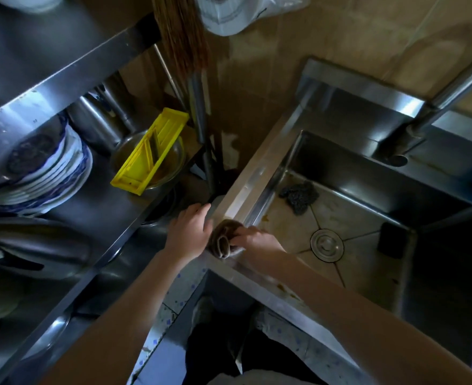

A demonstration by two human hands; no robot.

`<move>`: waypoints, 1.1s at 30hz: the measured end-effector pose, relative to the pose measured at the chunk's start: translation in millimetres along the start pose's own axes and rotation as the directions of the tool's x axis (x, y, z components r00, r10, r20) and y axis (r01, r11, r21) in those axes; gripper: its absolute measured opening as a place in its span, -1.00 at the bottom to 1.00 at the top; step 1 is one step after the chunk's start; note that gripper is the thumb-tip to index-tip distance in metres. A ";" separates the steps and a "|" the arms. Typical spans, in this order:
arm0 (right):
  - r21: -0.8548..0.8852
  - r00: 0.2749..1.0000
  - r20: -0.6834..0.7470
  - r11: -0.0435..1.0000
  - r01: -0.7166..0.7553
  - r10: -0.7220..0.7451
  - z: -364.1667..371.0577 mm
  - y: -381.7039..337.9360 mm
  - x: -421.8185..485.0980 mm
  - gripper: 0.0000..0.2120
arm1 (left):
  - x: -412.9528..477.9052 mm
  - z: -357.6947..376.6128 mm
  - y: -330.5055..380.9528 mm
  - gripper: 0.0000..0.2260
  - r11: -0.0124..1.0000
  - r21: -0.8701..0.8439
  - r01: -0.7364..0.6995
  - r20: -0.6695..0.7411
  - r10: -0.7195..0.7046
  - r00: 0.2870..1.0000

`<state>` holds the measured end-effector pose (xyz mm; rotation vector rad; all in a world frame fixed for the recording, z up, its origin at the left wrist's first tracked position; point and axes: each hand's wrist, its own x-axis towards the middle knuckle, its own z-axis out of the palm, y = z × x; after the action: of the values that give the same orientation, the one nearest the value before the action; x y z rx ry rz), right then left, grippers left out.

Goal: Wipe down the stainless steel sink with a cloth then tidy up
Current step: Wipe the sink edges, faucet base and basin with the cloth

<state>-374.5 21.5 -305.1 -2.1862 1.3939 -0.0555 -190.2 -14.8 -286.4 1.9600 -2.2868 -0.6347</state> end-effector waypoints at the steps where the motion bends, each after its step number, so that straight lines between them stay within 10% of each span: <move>1: 0.029 1.000 -0.001 1.000 -0.007 0.007 1.4 -3.9 -3.0 -0.65 | 1.9 -0.9 -0.9 -0.59 1.000 0.003 -0.026 0.001 0.026 1.000; 15: 0.132 0.928 -0.242 0.957 -0.259 0.284 27.2 -43.2 -41.8 -0.71 | 17.2 0.0 -15.2 -0.60 0.957 0.039 -0.289 0.150 0.280 0.948; 22: 0.358 0.642 -0.300 0.707 -0.610 0.706 30.6 -86.6 -12.9 -0.70 | 22.6 2.5 -26.0 -0.62 0.930 0.070 -0.361 0.160 0.347 0.924; 33: 0.165 0.554 -0.418 0.660 -0.732 0.720 52.5 -101.7 -33.2 -0.86 | 23.3 3.0 -38.9 -0.63 0.842 0.063 -0.537 0.144 0.524 0.839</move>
<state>-289.2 104.0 -294.9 -1.4679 2.4979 -0.2540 -159.3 -40.3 -307.7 1.2264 -2.8081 -0.5921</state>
